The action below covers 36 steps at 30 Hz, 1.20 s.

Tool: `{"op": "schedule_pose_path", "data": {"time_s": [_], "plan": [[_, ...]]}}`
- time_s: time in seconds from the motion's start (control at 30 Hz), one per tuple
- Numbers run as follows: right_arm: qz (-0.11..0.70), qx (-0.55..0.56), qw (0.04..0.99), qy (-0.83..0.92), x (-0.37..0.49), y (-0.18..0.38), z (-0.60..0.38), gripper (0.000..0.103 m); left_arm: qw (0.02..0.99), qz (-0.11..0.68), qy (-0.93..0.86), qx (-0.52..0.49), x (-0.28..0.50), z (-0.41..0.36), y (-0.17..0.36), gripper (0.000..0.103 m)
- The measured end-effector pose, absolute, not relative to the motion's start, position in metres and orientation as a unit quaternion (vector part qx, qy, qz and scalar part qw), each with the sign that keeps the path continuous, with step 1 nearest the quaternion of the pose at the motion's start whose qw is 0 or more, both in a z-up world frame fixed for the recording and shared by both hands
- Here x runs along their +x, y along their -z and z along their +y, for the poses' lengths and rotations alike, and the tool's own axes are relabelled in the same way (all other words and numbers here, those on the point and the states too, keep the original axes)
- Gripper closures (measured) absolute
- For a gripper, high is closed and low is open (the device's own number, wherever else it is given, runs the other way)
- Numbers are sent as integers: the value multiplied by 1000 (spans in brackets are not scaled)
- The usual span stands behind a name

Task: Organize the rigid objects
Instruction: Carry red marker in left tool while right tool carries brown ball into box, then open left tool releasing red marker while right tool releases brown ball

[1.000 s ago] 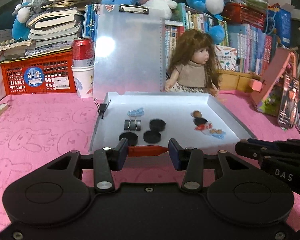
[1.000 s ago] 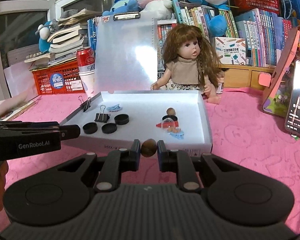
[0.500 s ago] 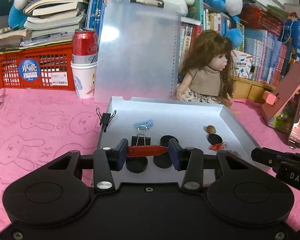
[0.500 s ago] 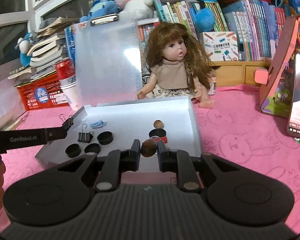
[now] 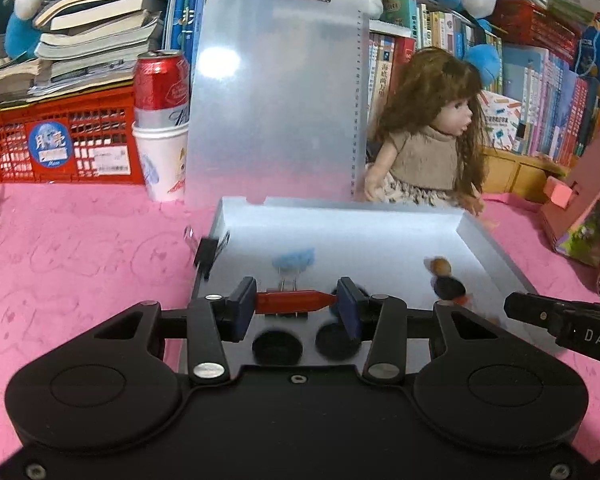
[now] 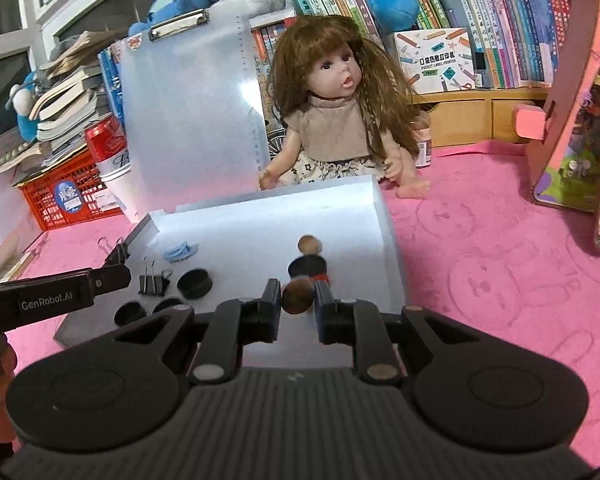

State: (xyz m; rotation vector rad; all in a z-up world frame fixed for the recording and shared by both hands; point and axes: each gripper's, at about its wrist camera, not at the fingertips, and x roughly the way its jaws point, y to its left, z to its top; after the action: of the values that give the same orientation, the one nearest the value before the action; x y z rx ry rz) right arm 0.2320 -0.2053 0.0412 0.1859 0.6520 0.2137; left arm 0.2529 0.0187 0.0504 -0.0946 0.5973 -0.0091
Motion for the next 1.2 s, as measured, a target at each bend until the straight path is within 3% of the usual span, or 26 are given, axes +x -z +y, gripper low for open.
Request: {"op": "schedule_pose_path", "data": {"time_s": [0.53, 1.2], "plan": [[367, 126, 918, -76, 336, -33, -198, 81, 939, 338, 10, -67, 348, 15, -32, 61], [387, 115, 913, -66, 356, -6, -188, 81, 933, 357, 8, -39, 365, 5, -15, 61]]}}
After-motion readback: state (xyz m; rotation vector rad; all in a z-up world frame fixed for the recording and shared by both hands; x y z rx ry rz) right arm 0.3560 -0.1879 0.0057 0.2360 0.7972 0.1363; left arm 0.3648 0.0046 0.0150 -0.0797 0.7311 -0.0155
